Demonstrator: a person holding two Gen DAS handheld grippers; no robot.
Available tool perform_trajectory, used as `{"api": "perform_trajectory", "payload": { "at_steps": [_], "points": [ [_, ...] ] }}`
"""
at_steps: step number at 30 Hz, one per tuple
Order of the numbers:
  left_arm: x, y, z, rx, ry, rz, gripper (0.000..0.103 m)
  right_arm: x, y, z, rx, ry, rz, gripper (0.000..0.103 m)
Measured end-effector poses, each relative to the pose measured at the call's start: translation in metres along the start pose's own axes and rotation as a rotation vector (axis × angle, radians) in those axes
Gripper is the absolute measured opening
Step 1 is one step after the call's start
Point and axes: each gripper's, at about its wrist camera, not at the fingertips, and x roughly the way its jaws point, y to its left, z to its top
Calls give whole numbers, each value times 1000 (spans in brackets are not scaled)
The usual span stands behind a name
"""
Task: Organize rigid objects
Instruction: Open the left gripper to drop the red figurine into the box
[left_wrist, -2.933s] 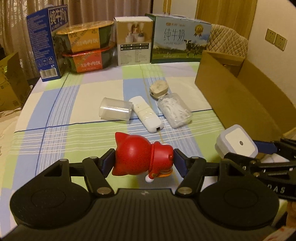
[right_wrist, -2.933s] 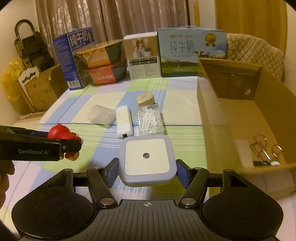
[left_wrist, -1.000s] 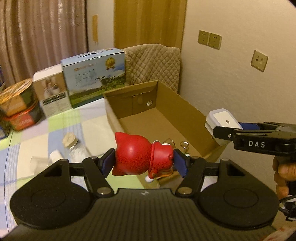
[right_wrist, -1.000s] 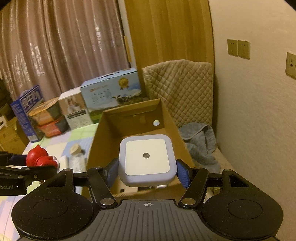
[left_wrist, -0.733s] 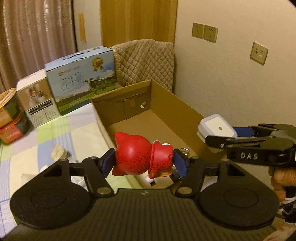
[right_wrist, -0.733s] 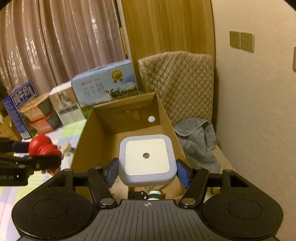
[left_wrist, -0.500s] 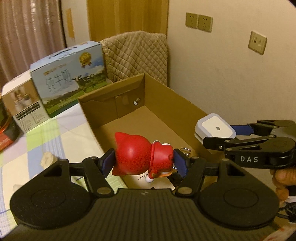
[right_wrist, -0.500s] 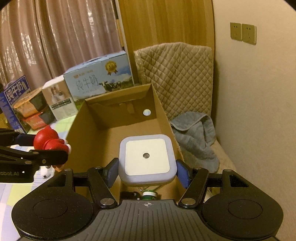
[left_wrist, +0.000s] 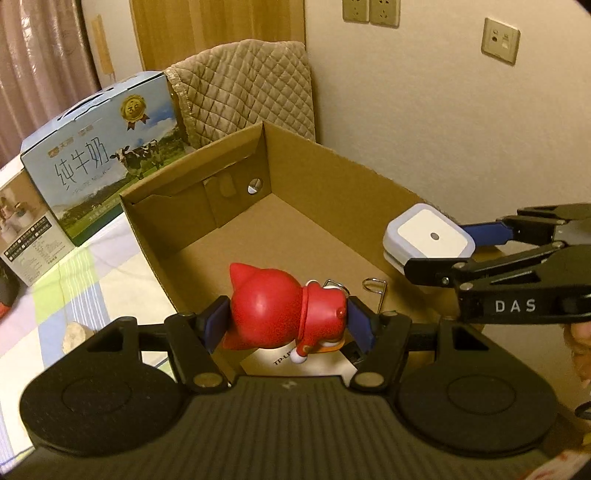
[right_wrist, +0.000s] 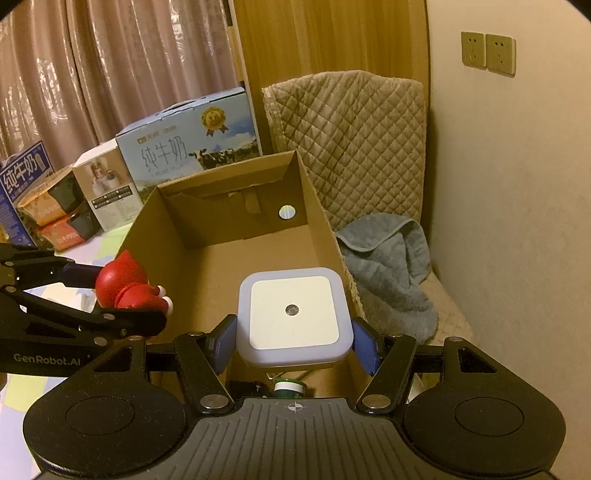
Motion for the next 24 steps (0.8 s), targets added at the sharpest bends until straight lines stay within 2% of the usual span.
{"api": "perform_trajectory", "payload": {
  "at_steps": [11, 14, 24],
  "points": [
    [3, -4, -1, 31, -6, -9, 64, 1, -3, 1, 27, -3, 11, 62],
    [-3, -2, 1, 18, -36, -32, 65, 1, -2, 0, 29, -3, 13, 62],
    [-33, 13, 0, -4, -78, 1, 65, 5, 5, -4, 18, 9, 21, 62]
  ]
}}
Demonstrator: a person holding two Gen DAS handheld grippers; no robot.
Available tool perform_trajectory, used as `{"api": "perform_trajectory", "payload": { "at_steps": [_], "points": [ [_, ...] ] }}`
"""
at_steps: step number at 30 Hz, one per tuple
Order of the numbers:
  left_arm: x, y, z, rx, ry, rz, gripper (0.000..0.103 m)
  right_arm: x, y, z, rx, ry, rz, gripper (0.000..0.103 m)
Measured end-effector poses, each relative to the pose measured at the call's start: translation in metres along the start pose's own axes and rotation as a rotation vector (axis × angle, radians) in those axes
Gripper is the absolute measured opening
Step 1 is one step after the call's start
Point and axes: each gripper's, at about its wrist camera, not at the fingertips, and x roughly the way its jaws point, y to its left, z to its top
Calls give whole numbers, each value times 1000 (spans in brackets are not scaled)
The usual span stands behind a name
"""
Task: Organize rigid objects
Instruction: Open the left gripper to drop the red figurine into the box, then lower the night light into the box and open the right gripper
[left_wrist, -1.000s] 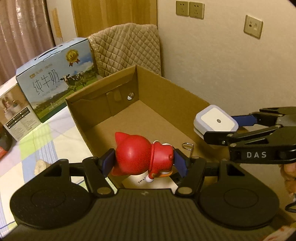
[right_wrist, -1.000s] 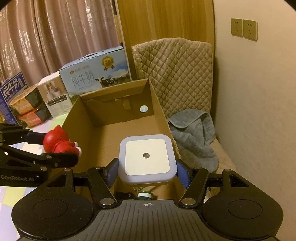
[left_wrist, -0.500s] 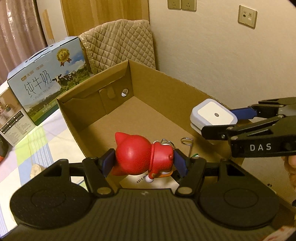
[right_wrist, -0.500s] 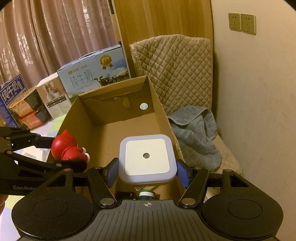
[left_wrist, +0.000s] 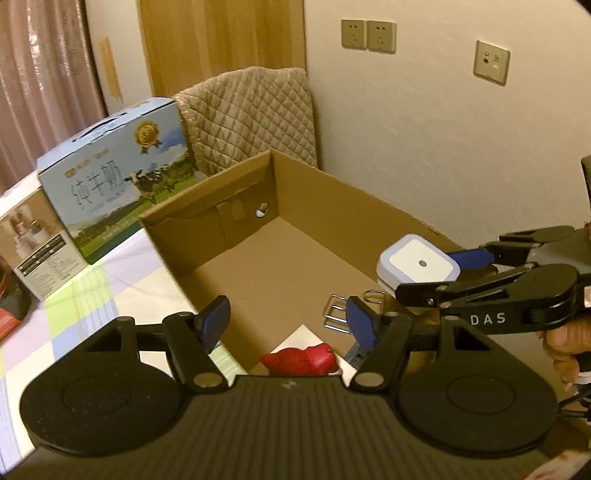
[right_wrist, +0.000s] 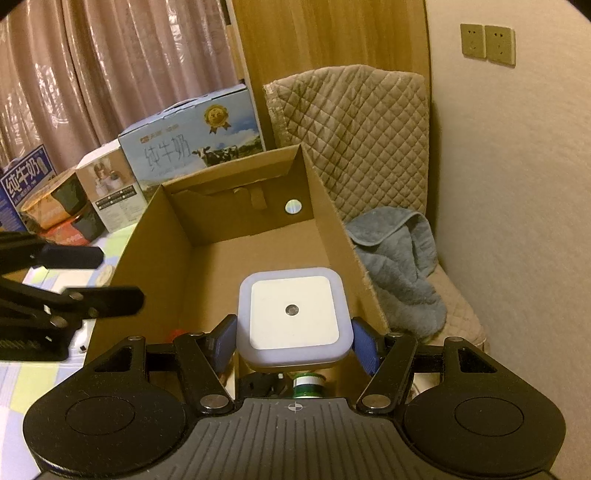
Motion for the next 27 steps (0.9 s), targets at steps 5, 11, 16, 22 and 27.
{"api": "perform_trajectory", "payload": {
  "at_steps": [5, 11, 16, 22, 27],
  "points": [
    [-14, 11, -5, -27, -11, 21, 65, 1, 4, -1, -8, 2, 1, 62],
    [-29, 27, -13, -79, -28, 34, 65, 5, 7, 0, -9, 8, -2, 62],
    [-35, 42, -23, -121, -17, 55, 65, 7, 11, 0, -15, 17, -6, 62],
    [-44, 52, -38, -160, -7, 70, 65, 14, 13, -1, -11, 28, -8, 62],
    [-52, 61, -53, -188, 5, 89, 65, 10, 12, 2, 24, 6, 10, 68]
  ]
}}
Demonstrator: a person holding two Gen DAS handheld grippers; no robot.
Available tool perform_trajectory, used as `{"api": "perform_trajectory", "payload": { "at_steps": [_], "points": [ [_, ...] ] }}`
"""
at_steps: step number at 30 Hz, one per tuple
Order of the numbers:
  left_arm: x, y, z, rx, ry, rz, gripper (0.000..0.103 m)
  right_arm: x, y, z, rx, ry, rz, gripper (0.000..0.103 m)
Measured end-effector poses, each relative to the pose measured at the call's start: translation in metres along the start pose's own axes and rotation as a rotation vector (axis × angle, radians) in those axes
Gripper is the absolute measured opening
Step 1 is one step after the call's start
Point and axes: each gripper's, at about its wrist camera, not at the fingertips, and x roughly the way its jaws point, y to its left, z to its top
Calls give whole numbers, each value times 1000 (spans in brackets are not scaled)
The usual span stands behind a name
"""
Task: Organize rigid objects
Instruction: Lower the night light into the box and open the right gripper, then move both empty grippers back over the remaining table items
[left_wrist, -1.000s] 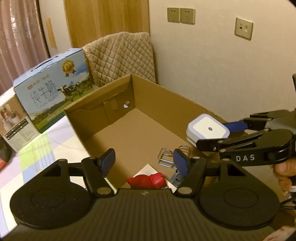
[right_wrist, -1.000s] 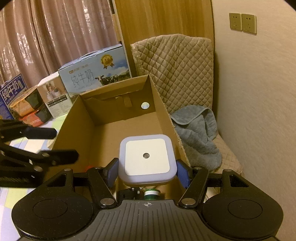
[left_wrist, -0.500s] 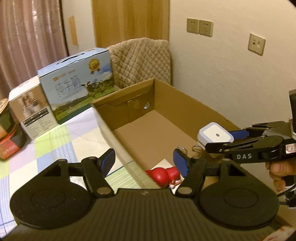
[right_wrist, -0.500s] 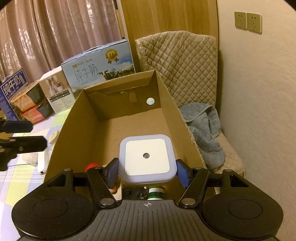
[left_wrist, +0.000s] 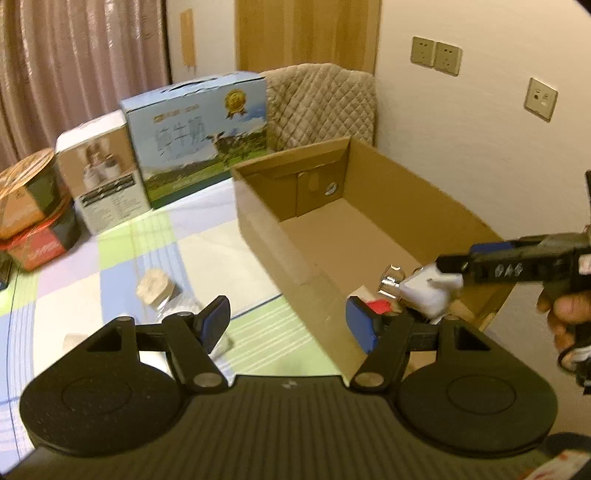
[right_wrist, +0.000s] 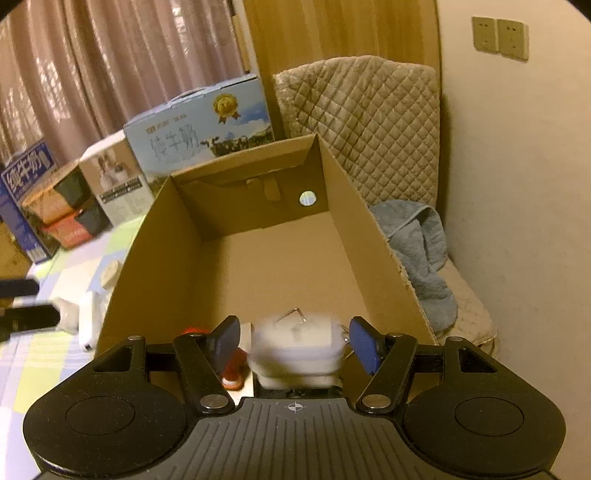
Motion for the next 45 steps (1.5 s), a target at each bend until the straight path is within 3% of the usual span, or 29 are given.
{"api": "perform_trajectory", "payload": {
  "at_steps": [10, 22, 33, 45],
  "points": [
    [-40, 45, -47, -163, 26, 78, 66, -44, 24, -7, 19, -60, 30, 72],
    [-110, 86, -98, -308, 6, 191, 69, -97, 98, -32, -31, -112, 170, 73],
    [-149, 95, -126, -380, -22, 229, 73, -104, 157, -73, -138, -57, 255, 73],
    [-165, 107, -139, -386, -59, 248, 96, -92, 185, -93, -193, -6, 273, 74]
  ]
}}
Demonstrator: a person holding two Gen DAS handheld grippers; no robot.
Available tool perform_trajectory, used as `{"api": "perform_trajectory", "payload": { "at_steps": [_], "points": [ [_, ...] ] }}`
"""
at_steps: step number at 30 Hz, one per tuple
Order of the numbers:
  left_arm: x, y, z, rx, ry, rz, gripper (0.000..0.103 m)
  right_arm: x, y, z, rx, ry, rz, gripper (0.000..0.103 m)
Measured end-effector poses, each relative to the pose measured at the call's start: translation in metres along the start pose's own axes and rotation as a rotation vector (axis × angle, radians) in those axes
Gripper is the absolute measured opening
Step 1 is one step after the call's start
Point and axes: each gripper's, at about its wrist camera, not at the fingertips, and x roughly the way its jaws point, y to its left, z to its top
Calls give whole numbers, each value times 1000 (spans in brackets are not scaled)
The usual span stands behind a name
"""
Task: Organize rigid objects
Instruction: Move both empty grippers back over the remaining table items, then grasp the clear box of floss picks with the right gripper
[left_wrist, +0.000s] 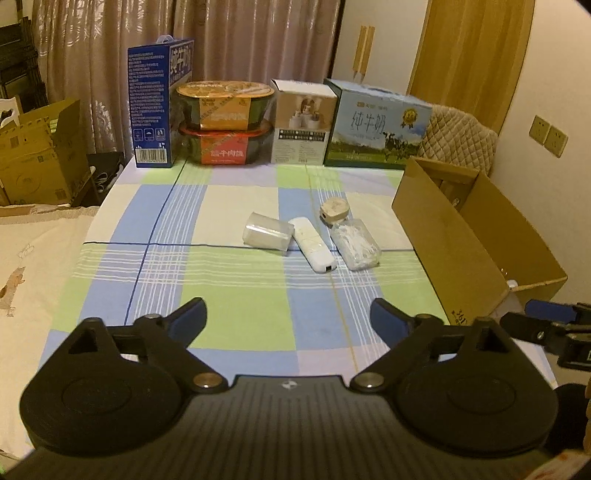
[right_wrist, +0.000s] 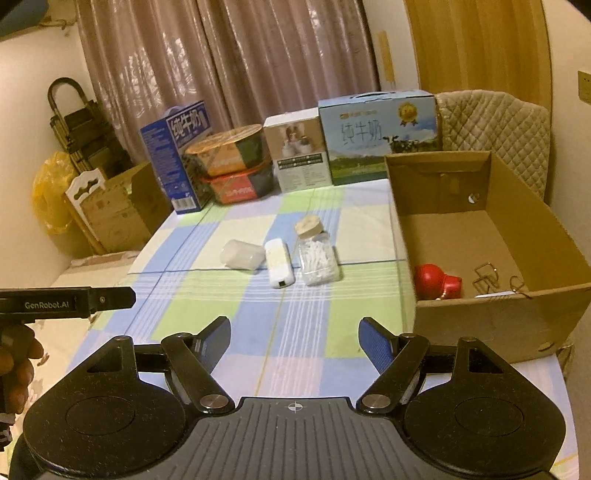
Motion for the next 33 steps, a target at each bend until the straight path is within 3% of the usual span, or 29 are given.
{"api": "perform_trajectory", "payload": {
  "at_steps": [7, 16, 22, 33],
  "points": [
    [5, 9, 0, -17, 3, 8, 102, 11, 9, -1, -18, 8, -6, 74],
    [26, 24, 2, -28, 9, 16, 102, 39, 18, 3, -46, 8, -16, 74],
    [55, 25, 7, 43, -18, 56, 102, 73, 14, 9, -47, 12, -36, 74],
    [118, 34, 12, 43, 12, 64, 102, 137, 3, 14, -72, 43, -60, 74]
  ]
}}
